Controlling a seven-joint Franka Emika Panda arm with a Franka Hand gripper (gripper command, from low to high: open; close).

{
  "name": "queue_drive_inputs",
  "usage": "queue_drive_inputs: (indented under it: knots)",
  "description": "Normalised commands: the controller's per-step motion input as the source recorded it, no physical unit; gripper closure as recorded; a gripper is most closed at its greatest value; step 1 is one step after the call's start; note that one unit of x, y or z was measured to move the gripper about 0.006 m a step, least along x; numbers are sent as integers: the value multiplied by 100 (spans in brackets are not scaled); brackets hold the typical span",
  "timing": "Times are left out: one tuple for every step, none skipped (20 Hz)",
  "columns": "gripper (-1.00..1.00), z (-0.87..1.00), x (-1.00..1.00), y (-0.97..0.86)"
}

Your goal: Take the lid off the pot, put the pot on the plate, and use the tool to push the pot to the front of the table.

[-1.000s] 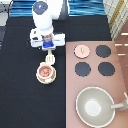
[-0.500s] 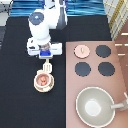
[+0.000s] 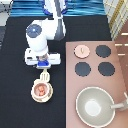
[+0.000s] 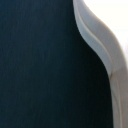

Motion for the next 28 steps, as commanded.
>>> queue_drive_inputs:
  knots:
    - [100,17,100,-18]
    - [100,20,99,-18]
    - [100,25,98,-17]
    - [100,26,97,-15]
    - [100,29,97,-13]
    - [100,29,97,-12]
    - [100,29,97,-12]
    - [100,29,97,-12]
    - [100,29,97,-11]
    - [100,29,97,-11]
    - [100,29,97,-11]
    - [100,18,96,-19]
    - [100,0,54,-45]
    - [100,0,2,-65]
    - [100,0,-31,-75]
    - [100,0,-61,-78]
    - [100,0,-65,-79]
    - [100,1,-65,-78]
    - [100,4,-66,-76]
    - [100,5,-66,-76]
    - [100,17,-51,-73]
    - [100,24,-18,-69]
    - [100,30,15,-59]
    - [100,33,65,-39]
    - [100,31,83,-17]
    - [100,30,94,-4]
    - [100,28,100,0]
    - [100,28,100,0]
